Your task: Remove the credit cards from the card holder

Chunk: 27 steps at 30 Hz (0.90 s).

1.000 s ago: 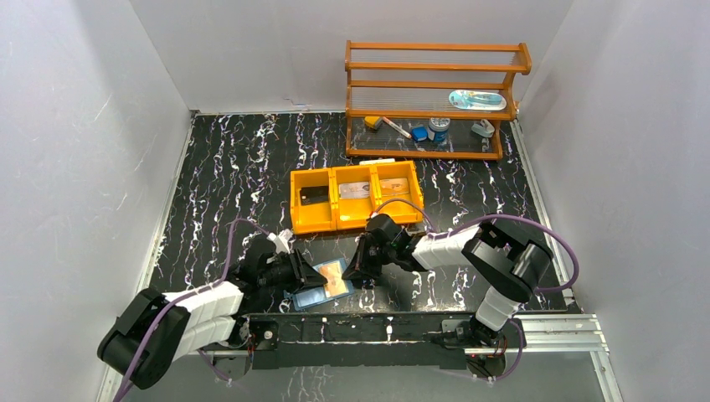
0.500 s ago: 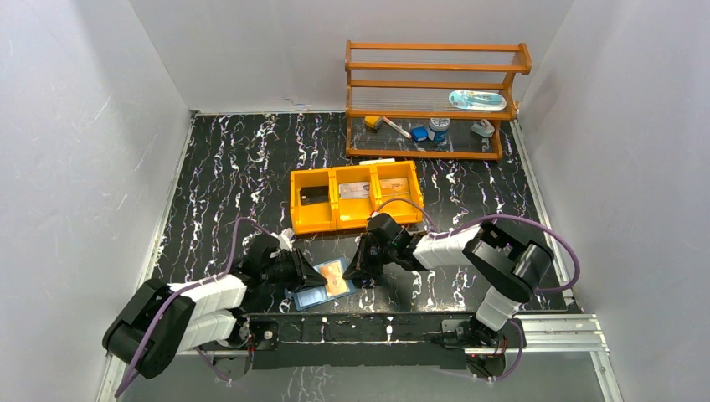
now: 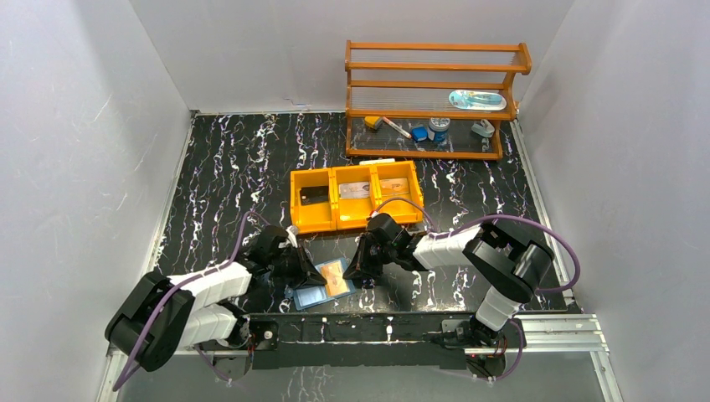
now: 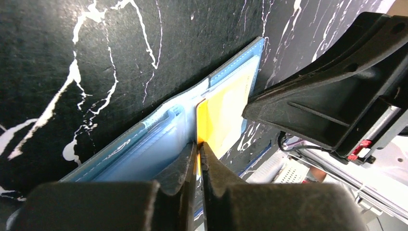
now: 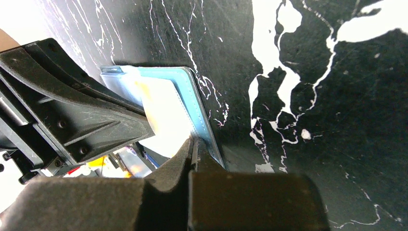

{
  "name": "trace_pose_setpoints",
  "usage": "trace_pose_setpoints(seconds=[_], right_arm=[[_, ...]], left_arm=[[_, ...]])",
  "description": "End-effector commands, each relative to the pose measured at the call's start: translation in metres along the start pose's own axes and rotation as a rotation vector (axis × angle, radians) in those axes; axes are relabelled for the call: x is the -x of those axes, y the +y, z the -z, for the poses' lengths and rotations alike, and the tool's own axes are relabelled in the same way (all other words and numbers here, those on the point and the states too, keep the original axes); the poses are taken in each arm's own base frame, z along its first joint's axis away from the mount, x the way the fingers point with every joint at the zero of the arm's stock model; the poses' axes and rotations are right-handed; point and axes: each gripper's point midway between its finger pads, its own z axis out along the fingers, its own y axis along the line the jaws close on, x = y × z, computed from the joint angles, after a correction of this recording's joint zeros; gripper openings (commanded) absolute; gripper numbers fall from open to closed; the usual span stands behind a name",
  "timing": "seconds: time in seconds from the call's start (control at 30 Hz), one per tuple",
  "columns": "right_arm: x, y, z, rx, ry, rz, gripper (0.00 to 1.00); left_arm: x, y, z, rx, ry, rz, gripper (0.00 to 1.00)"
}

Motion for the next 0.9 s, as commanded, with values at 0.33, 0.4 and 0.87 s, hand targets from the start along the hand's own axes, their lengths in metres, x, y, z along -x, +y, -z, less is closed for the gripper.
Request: trace_pose_setpoints(seconds=[0.33,0.4,0.87], right_arm=[[-0.007,-0.011,-0.004,-0.061,-0.029,0.036,0.04],[-0.002,-0.013,0.0,-0.06,-0.046,0.022,0.05],[0.014,0.003,0.019,-0.016,-0.099,0.051,0.0]], left_arm=[[0.042,0.007,0.008,0.199,-0.21,-0.15,0.0],[0.042,0.008,0.014,0.21,-0.219,-0.158,0.0],[0.04,0.003,0.029,0.23,-0.207,-0.208,0.0]])
